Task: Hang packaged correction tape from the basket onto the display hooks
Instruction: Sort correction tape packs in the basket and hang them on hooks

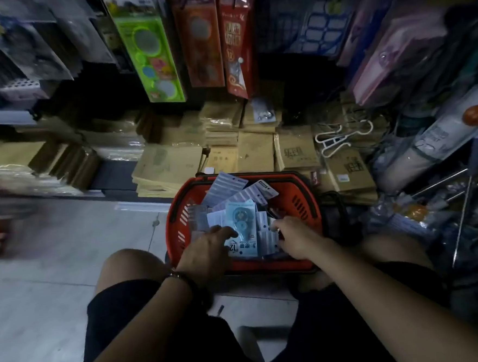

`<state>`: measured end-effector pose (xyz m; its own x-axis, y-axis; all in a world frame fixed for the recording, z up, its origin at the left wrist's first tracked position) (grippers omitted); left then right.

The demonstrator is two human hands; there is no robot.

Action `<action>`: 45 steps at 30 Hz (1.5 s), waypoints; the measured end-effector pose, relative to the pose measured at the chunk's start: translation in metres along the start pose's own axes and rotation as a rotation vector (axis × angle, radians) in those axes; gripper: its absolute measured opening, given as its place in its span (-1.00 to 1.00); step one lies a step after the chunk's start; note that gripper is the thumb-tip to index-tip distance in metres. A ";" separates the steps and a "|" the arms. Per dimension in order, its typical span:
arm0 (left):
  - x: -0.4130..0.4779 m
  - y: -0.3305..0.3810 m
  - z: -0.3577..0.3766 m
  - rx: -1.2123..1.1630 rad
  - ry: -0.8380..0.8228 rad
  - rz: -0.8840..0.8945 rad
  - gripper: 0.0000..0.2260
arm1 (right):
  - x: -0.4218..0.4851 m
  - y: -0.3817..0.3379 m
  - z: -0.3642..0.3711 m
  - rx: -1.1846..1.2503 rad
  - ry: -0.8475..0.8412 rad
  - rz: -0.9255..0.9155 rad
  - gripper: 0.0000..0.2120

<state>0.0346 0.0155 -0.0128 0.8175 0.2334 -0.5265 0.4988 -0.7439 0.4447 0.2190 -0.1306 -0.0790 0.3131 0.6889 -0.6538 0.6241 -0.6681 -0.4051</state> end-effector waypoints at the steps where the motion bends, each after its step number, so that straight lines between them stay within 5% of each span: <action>1: 0.004 -0.005 0.006 -0.043 -0.001 -0.002 -0.68 | 0.005 0.004 0.007 -0.053 -0.024 0.032 -0.59; 13: 0.044 -0.009 0.034 -0.178 -0.073 -0.028 -0.67 | 0.044 0.050 0.037 -0.315 -0.037 0.350 -0.71; 17: 0.046 -0.010 0.032 -0.203 -0.033 -0.014 -0.63 | 0.040 0.028 0.018 -0.199 0.158 0.161 -0.85; 24: 0.039 -0.007 0.027 -0.123 0.029 -0.053 -0.25 | 0.012 -0.014 -0.009 0.182 0.318 -0.365 -0.93; 30: 0.023 -0.013 0.031 -0.316 0.006 -0.047 -0.53 | -0.010 -0.038 -0.002 0.301 0.519 -0.420 -0.73; 34: 0.008 -0.024 0.019 -0.714 0.130 0.003 -0.82 | -0.007 -0.024 -0.007 0.422 0.618 -0.292 -0.61; 36: 0.005 -0.035 0.014 -0.893 0.182 -0.007 -0.85 | 0.003 -0.017 -0.006 0.491 0.579 -0.190 -0.71; 40: 0.008 -0.052 0.011 -1.065 0.182 -0.032 -0.83 | 0.048 0.000 0.030 0.798 0.242 0.120 -0.79; 45: 0.018 -0.056 0.006 -1.159 0.242 -0.052 -0.74 | 0.088 0.002 0.062 0.693 0.031 0.185 -0.75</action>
<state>0.0195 0.0578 -0.0516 0.7595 0.4514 -0.4683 0.3951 0.2518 0.8835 0.2033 -0.0885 -0.1771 0.3962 0.5479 -0.7368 -0.0364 -0.7925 -0.6088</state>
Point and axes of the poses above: each hand's wrist, its own x-axis towards the middle knuckle, its own z-axis out of the palm, y = z × x, the point moved 4 cm from there along x, towards the middle knuckle, and after that the axes turned 15 degrees about -y, right-handed, at the moved point
